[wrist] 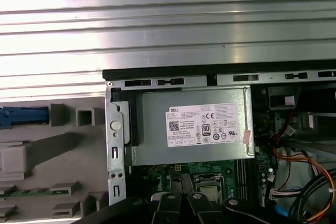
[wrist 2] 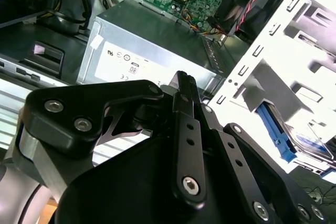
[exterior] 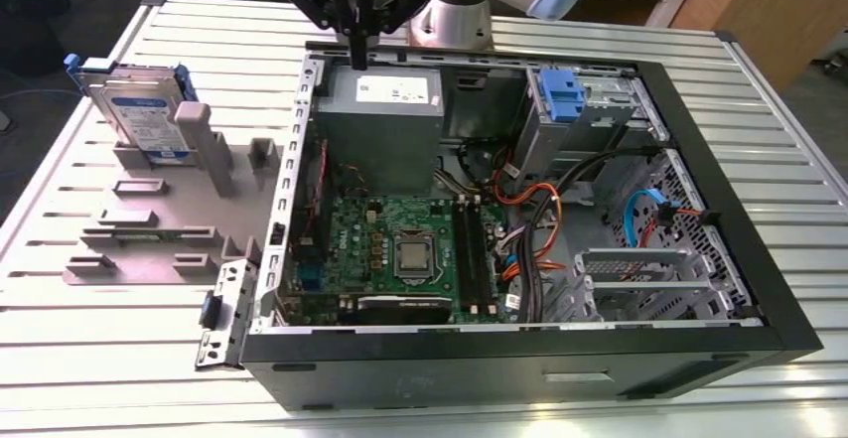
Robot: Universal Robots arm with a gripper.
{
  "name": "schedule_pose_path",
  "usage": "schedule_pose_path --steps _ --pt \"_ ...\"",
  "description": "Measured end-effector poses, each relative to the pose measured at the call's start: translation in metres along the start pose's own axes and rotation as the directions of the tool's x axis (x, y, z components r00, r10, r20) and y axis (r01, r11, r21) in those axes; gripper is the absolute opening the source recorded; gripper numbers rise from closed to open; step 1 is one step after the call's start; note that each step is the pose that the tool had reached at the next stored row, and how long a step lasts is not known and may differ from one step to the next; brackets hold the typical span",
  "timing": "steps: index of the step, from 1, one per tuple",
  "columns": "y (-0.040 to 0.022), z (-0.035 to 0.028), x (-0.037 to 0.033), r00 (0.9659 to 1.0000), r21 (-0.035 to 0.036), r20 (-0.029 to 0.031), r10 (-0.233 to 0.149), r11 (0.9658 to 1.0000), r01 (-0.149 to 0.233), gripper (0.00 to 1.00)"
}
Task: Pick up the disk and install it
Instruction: 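Reach for the disk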
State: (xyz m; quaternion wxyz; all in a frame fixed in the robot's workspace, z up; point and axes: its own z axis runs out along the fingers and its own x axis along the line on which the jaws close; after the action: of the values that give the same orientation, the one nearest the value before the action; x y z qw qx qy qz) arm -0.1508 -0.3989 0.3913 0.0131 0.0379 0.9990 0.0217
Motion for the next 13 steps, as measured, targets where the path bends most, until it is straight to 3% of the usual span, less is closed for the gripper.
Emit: schedule_pose_path --steps 13 --pt "-0.0006 0.0003 0.0081 1.0000 0.0000 0.0000 0.000 1.0000 0.000 0.11"
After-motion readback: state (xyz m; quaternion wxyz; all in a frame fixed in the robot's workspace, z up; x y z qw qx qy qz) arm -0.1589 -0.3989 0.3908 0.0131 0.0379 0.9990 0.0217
